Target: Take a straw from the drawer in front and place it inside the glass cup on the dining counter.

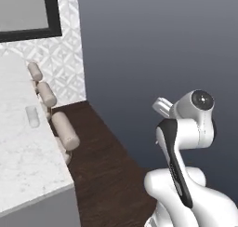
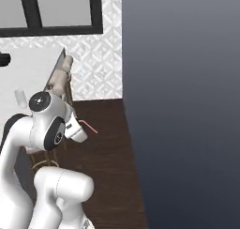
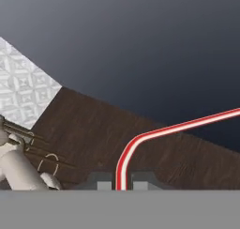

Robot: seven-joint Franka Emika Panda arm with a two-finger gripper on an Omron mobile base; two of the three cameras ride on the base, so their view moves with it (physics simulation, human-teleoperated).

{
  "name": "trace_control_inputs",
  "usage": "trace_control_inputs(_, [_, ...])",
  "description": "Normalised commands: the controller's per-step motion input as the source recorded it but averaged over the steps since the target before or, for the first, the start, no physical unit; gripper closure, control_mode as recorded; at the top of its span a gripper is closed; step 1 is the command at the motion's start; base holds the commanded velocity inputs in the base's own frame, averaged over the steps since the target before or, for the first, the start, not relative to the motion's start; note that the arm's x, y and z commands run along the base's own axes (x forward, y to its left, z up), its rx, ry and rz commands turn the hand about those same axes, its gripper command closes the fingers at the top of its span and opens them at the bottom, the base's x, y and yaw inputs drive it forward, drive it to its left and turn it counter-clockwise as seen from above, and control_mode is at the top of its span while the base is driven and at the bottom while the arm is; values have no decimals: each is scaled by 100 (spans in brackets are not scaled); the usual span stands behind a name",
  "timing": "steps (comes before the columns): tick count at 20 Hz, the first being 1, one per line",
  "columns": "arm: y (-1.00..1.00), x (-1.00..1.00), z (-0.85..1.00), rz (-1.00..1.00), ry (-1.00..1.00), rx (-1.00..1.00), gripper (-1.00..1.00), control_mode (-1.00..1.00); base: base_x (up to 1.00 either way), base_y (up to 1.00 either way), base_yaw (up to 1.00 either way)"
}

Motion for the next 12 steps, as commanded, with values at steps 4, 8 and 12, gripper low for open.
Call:
trace_control_inputs(4, [0, 0, 0, 0, 0, 0, 100, 100, 77, -3, 69])
trace_control_inputs(8, [0, 0, 0, 0, 0, 0, 100, 100, 55, -6, 68])
trace_control_inputs(12, [0, 0, 0, 0, 0, 0, 100, 100, 25, -33, 72])
